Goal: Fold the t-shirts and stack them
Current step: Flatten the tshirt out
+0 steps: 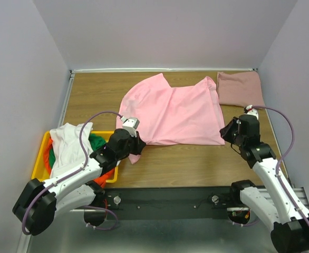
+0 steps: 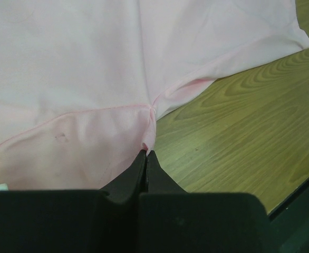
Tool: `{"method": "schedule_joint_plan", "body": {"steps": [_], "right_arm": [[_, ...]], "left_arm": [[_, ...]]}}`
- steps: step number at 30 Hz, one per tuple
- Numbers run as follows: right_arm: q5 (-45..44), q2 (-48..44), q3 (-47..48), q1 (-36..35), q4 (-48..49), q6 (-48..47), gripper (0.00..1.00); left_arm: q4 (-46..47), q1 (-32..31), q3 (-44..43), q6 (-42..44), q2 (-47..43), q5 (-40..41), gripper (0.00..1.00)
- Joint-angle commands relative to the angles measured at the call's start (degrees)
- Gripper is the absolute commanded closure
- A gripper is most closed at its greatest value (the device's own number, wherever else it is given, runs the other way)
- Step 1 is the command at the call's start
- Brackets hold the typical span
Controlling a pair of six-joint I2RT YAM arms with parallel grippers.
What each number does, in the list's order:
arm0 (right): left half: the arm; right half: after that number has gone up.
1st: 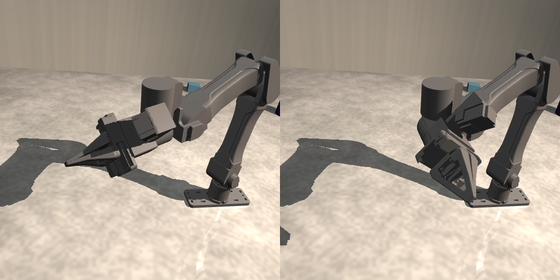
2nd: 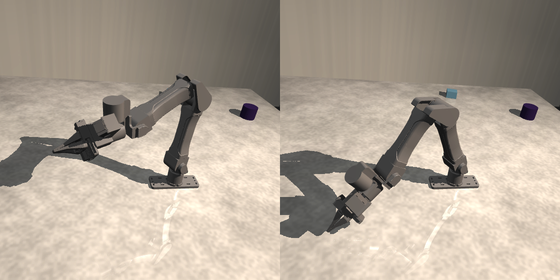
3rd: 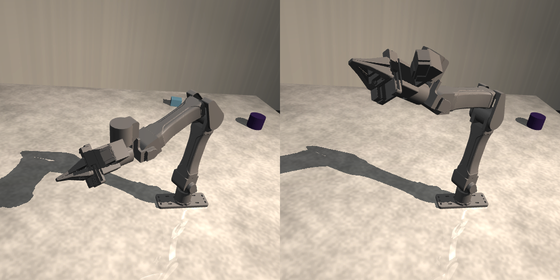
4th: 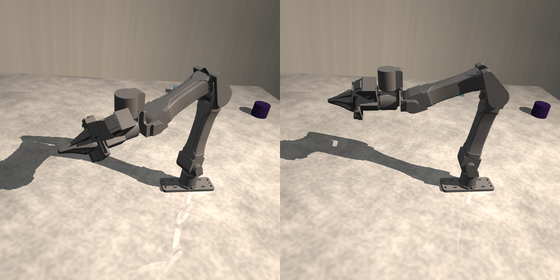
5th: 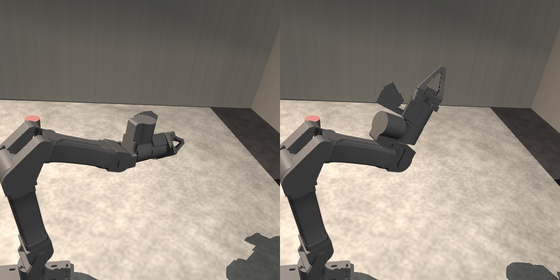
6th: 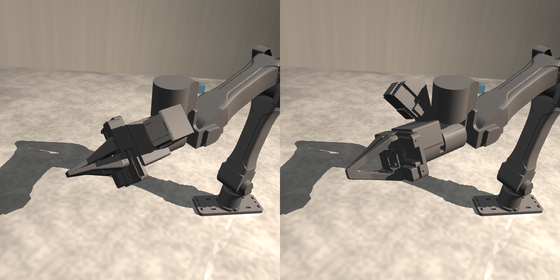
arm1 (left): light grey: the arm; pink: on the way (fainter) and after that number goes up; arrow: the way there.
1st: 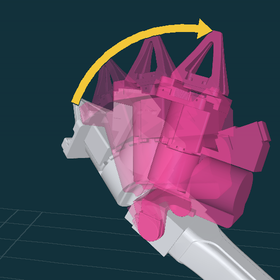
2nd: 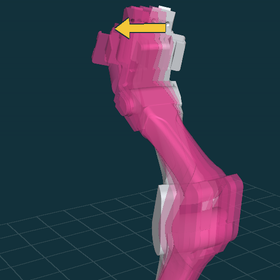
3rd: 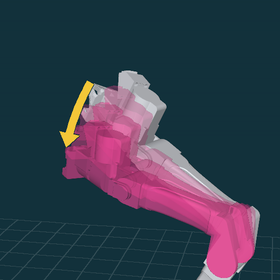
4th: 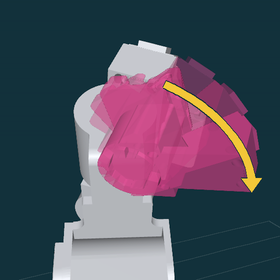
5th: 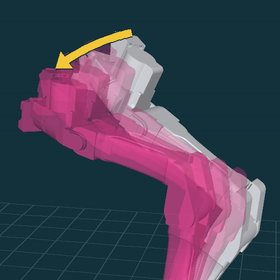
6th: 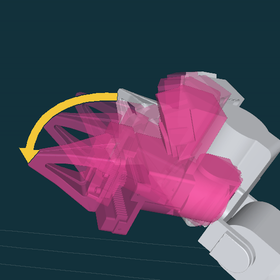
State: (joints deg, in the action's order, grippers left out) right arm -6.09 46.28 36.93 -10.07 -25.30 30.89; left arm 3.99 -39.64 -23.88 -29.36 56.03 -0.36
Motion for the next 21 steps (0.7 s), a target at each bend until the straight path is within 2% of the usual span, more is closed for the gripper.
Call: {"method": "schedule_joint_plan", "body": {"steps": [1,2,5,10,21], "right_arm": [[0.4,-0.7,-0.8,-0.3,-2.7,1.9,0.73],[-0.8,0.4,-0.9,-0.3,-2.2,1.8,0.63],[-2.1,7.0,-1.8,-0.3,1.5,2.3,0.53],[-5.6,20.6,-2.0,-0.4,8.0,2.0,0.51],[-10.5,33.8,2.4,0.8,14.0,0.4,0.51]], "left_arm": [[-0.4,-0.4,0.4,-0.5,-0.2,1.9,1.00],[-0.4,-0.4,0.3,-0.5,0.1,1.8,1.00],[-0.4,-0.4,0.2,-0.4,0.7,1.2,1.00],[-0.4,-0.4,0.3,-0.4,0.4,1.2,1.00],[-0.2,-0.7,0.4,-0.2,-0.2,1.1,1.00]]}}
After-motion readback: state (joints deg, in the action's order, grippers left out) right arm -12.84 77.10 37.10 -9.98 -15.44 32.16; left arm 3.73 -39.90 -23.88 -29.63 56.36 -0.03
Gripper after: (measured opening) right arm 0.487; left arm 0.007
